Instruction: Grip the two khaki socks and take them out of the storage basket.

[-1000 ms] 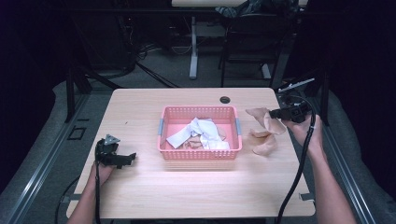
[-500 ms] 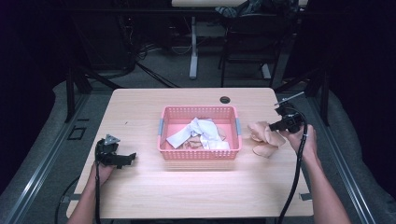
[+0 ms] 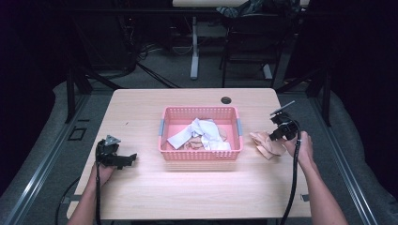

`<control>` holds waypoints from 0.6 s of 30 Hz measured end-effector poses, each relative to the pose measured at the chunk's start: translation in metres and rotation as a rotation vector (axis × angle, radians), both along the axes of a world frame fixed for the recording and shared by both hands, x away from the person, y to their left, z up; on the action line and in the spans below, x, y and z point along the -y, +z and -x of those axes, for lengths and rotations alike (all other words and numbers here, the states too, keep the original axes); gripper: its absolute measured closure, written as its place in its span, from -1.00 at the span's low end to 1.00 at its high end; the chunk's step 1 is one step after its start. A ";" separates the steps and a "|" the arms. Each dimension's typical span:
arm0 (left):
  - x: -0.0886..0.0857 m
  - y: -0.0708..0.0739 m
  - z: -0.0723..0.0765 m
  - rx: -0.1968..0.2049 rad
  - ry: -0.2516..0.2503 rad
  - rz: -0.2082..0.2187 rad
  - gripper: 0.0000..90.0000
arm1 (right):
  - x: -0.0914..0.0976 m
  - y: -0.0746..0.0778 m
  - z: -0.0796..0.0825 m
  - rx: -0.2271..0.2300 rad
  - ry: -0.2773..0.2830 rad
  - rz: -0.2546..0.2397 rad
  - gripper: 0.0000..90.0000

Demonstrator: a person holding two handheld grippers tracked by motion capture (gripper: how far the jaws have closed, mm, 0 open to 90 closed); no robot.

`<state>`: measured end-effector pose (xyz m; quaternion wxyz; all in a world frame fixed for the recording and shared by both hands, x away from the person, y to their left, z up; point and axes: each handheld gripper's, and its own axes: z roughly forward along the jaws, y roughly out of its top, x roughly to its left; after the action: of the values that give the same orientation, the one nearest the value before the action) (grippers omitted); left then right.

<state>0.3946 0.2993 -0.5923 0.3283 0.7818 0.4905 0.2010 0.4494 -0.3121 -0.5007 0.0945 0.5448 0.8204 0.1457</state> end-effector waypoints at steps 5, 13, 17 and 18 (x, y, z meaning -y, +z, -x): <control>0.000 0.000 0.000 0.000 0.000 0.000 -1.00 | 0.000 -0.006 -0.003 -0.011 -0.016 -0.012 0.91; 0.000 0.000 0.000 0.000 0.000 -0.001 -1.00 | 0.001 -0.024 -0.006 -0.047 -0.017 0.000 0.86; 0.000 0.000 0.000 0.000 0.002 -0.002 -1.00 | 0.006 -0.027 -0.006 -0.058 -0.015 -0.025 0.84; 0.000 0.000 0.001 0.000 0.003 -0.002 -1.00 | 0.006 -0.028 -0.006 -0.056 -0.025 -0.026 0.82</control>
<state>0.3941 0.2989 -0.5923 0.3273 0.7813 0.4915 0.2020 0.4555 -0.3179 -0.5284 0.0664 0.5600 0.8138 0.1400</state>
